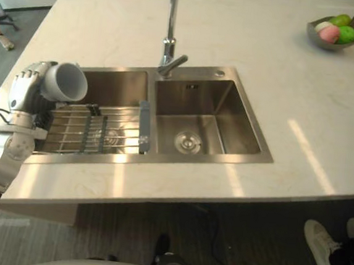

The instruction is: Walk over to the sink, pick up the cup, carry it to the dishwasher, place the cup inside the dishwasher, then close the dishwasher door

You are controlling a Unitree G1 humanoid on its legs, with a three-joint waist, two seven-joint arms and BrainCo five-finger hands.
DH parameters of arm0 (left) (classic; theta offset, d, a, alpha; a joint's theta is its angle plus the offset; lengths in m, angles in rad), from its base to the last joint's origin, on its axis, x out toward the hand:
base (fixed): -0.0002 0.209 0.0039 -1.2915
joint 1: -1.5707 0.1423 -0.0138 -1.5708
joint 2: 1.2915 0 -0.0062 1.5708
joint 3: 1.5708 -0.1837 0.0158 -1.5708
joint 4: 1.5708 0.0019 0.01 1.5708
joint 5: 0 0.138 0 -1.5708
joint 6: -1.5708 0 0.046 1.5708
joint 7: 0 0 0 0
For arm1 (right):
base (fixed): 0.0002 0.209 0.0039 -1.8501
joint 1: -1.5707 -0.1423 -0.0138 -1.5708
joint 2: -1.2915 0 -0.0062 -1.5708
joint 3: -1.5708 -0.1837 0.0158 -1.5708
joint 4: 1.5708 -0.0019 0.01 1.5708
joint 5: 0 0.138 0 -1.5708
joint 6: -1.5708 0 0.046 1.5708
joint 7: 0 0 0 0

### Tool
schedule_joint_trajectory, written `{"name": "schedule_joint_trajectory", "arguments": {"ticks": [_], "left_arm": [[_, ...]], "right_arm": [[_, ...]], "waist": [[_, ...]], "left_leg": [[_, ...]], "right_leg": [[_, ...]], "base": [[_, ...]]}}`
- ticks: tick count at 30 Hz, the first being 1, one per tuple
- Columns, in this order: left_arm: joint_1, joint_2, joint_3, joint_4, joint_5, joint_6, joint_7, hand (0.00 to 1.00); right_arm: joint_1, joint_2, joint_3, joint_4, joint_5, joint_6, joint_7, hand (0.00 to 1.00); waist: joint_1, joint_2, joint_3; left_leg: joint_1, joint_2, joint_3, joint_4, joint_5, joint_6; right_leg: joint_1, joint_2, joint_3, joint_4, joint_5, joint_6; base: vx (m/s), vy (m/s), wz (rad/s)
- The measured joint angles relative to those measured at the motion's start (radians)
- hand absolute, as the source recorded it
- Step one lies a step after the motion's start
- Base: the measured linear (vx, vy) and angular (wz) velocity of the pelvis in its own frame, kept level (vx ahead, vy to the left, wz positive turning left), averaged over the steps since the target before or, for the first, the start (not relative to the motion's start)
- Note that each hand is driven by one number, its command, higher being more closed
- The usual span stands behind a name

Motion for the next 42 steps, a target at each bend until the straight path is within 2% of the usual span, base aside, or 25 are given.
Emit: {"name": "schedule_joint_trajectory", "arguments": {"ticks": [4,10,12,16,18,19,20,21,22,23,24,25,26,28,29,30,32,33,34,35,36,38,39,41,42], "left_arm": [[0.016,0.000,0.045,-0.048,-0.057,-0.008,0.045,1.00],[0.020,-0.022,0.171,-0.053,-0.138,-0.055,0.118,1.00],[0.045,-0.066,0.232,-0.058,-0.179,-0.075,0.158,1.00],[0.089,-0.147,0.289,-0.059,-0.223,-0.090,0.218,1.00],[0.095,-0.207,0.311,-0.059,-0.238,-0.090,0.253,1.00],[0.096,-0.245,0.308,-0.059,-0.238,-0.090,0.273,1.00],[0.100,-0.283,0.300,-0.060,-0.237,-0.091,0.292,1.00],[0.107,-0.300,0.301,-0.066,-0.236,-0.094,0.298,1.00],[0.149,-0.327,0.305,-0.103,-0.235,-0.101,0.319,1.00],[0.209,-0.343,0.309,-0.151,-0.228,-0.111,0.352,1.00],[0.236,-0.352,0.313,-0.172,-0.225,-0.114,0.370,1.00],[0.278,-0.381,0.321,-0.210,-0.225,-0.116,0.400,1.00],[0.306,-0.406,0.338,-0.236,-0.225,-0.116,0.421,1.00],[0.336,-0.424,0.364,-0.251,-0.228,-0.114,0.439,1.00],[0.374,-0.442,0.382,-0.249,-0.247,-0.116,0.457,1.00],[0.422,-0.470,0.382,-0.252,-0.273,-0.130,0.462,1.00],[0.469,-0.485,0.385,-0.256,-0.295,-0.162,0.462,1.00],[0.512,-0.488,0.416,-0.260,-0.324,-0.220,0.454,1.00],[0.520,-0.488,0.439,-0.261,-0.335,-0.241,0.450,1.00],[0.518,-0.486,0.489,-0.264,-0.364,-0.281,0.433,1.00],[0.513,-0.486,0.513,-0.266,-0.396,-0.328,0.409,1.00],[0.514,-0.493,0.519,-0.270,-0.421,-0.388,0.358,1.00],[0.515,-0.498,0.519,-0.276,-0.428,-0.403,0.339,1.00],[0.528,-0.515,0.521,-0.306,-0.459,-0.452,0.281,1.00],[0.530,-0.517,0.520,-0.308,-0.474,-0.464,0.257,1.00]], "right_arm": [[-0.007,0.001,-0.010,0.000,-0.002,-0.003,0.002,0.00],[-0.010,0.020,-0.034,-0.002,-0.034,-0.021,0.008,0.00],[-0.001,0.026,-0.036,-0.001,-0.041,-0.029,0.002,0.00],[0.019,0.052,-0.057,-0.001,-0.070,-0.054,-0.007,0.00],[0.024,0.059,-0.077,-0.001,-0.094,-0.069,-0.014,0.00],[0.036,0.061,-0.076,-0.004,-0.109,-0.087,-0.015,0.00],[0.052,0.078,-0.071,-0.008,-0.120,-0.098,-0.018,0.00],[0.060,0.090,-0.067,-0.010,-0.119,-0.102,-0.018,0.00],[0.079,0.104,-0.047,-0.014,-0.122,-0.106,-0.019,0.00],[0.095,0.108,-0.021,-0.015,-0.139,-0.108,-0.022,0.00],[0.096,0.111,-0.012,-0.012,-0.149,-0.108,-0.023,0.00],[0.094,0.097,-0.003,-0.005,-0.160,-0.108,-0.026,0.00],[0.090,0.082,-0.002,-0.008,-0.160,-0.109,-0.025,0.00],[0.063,0.064,0.007,-0.012,-0.159,-0.107,-0.027,0.00],[0.029,0.046,0.013,-0.010,-0.157,-0.087,-0.039,0.00],[0.012,0.025,0.019,-0.023,-0.156,-0.068,-0.047,0.00],[-0.001,0.008,0.037,-0.047,-0.156,-0.057,-0.046,0.00],[-0.009,0.000,0.045,-0.068,-0.142,-0.046,-0.049,0.00],[-0.008,-0.002,0.045,-0.083,-0.131,-0.042,-0.051,0.00],[-0.020,-0.002,0.047,-0.084,-0.107,-0.037,-0.068,0.00],[-0.031,-0.003,0.056,-0.080,-0.096,-0.028,-0.086,0.00],[-0.043,-0.003,0.059,-0.079,-0.083,-0.017,-0.091,0.00],[-0.045,-0.005,0.061,-0.077,-0.086,-0.015,-0.107,0.00],[-0.036,-0.019,0.053,-0.072,-0.105,-0.020,-0.126,0.00],[-0.031,-0.021,0.047,-0.072,-0.112,-0.023,-0.127,0.00]], "waist": [[0.030,0.000,-0.002],[0.044,-0.006,-0.018],[0.052,-0.021,-0.038],[0.065,-0.034,-0.075],[0.073,-0.032,-0.074],[0.066,-0.045,-0.074],[0.052,-0.062,-0.071],[0.047,-0.074,-0.071],[0.038,-0.101,-0.080],[0.037,-0.118,-0.091],[0.040,-0.122,-0.096],[0.051,-0.121,-0.114],[0.068,-0.094,-0.112],[0.100,-0.080,-0.089],[0.113,-0.071,-0.061],[0.115,-0.047,-0.041],[0.118,-0.033,-0.036],[0.121,-0.030,-0.034],[0.120,-0.023,-0.034],[0.119,-0.030,-0.030],[0.119,-0.039,-0.027],[0.120,-0.048,-0.025],[0.120,-0.049,-0.025],[0.122,-0.047,-0.028],[0.120,-0.043,-0.031]], "left_leg": [[-0.007,-0.021,-0.001,0.006,0.018,0.009],[-0.018,-0.019,-0.001,-0.013,0.002,0.025],[-0.035,-0.022,0.002,0.000,-0.008,0.033],[-0.074,-0.027,0.000,0.040,-0.031,0.047],[-0.087,-0.033,-0.016,0.048,-0.030,0.051],[-0.096,-0.052,-0.046,0.063,-0.034,0.057],[-0.096,-0.083,-0.094,0.082,-0.038,0.063],[-0.096,-0.099,-0.124,0.094,-0.041,0.065],[-0.095,-0.118,-0.174,0.110,-0.046,0.061],[-0.101,-0.122,-0.204,0.128,-0.047,0.041],[-0.110,-0.122,-0.213,0.140,-0.049,0.033],[-0.153,-0.108,-0.197,0.168,-0.042,0.020],[-0.191,-0.084,-0.171,0.183,-0.017,0.019],[-0.239,-0.080,-0.156,0.219,0.009,0.020],[-0.277,-0.092,-0.160,0.285,0.009,0.019],[-0.290,-0.087,-0.159,0.317,0.025,0.007],[-0.293,-0.085,-0.153,0.312,0.047,0.007],[-0.292,-0.073,-0.111,0.247,0.078,0.018],[-0.286,-0.060,-0.078,0.209,0.075,0.037],[-0.292,-0.034,-0.004,0.193,0.074,0.072],[-0.313,-0.011,0.076,0.221,0.063,0.092],[-0.318,0.010,0.144,0.301,0.054,0.105],[-0.312,0.018,0.160,0.329,0.051,0.106],[-0.270,0.089,0.225,0.432,0.036,0.099],[-0.261,0.116,0.237,0.457,0.036,0.102]], "right_leg": [[0.004,-0.022,-0.009,-0.001,0.003,0.008],[-0.012,-0.021,-0.020,-0.002,0.012,0.021],[-0.020,-0.029,-0.018,-0.002,0.021,0.022],[-0.044,-0.043,-0.023,0.024,0.017,0.019],[-0.112,-0.082,-0.024,0.183,-0.048,0.028],[-0.172,-0.137,-0.013,0.366,-0.136,0.045],[-0.236,-0.200,0.067,0.586,-0.214,0.059],[-0.265,-0.225,0.115,0.687,-0.236,0.062],[-0.307,-0.242,0.213,0.844,-0.253,0.062],[-0.323,-0.233,0.287,0.906,-0.258,0.072],[-0.321,-0.224,0.305,0.910,-0.264,0.086],[-0.297,-0.198,0.318,0.860,-0.287,0.123],[-0.248,-0.170,0.316,0.738,-0.311,0.148],[-0.178,-0.156,0.316,0.613,-0.354,0.134],[-0.140,-0.161,0.297,0.566,-0.395,0.121],[-0.111,-0.156,0.263,0.556,-0.389,0.115],[-0.095,-0.159,0.222,0.555,-0.392,0.104],[-0.092,-0.168,0.163,0.559,-0.403,0.076],[-0.091,-0.171,0.136,0.560,-0.400,0.068],[-0.091,-0.193,0.080,0.555,-0.387,0.057],[-0.085,-0.223,0.025,0.542,-0.368,0.062],[-0.063,-0.278,-0.048,0.511,-0.333,0.080],[-0.055,-0.297,-0.069,0.502,-0.322,0.089],[-0.027,-0.368,-0.151,0.474,-0.283,0.123],[-0.023,-0.384,-0.172,0.474,-0.275,0.133]], "base": [[0.00,0.099,0.12],[-0.05,0.088,0.06],[-0.09,0.077,-0.07],[-0.03,0.062,0.00],[-0.03,0.067,0.26],[-0.03,0.022,0.95],[-0.02,-0.007,1.22],[0.02,-0.100,1.55],[0.07,-0.183,1.47],[0.09,-0.217,1.39],[0.08,-0.218,1.24],[0.04,-0.159,1.19],[0.02,-0.117,1.08],[-0.07,-0.090,0.73],[-0.18,-0.146,0.88],[-0.19,-0.150,0.83],[-0.16,-0.078,0.78],[-0.20,-0.061,0.94],[-0.24,-0.041,1.21],[-0.20,-0.018,1.28],[-0.15,-0.007,1.35],[-0.14,0.077,1.26],[-0.16,0.173,1.34],[-0.10,0.243,1.22],[-0.07,0.338,1.26]]}}
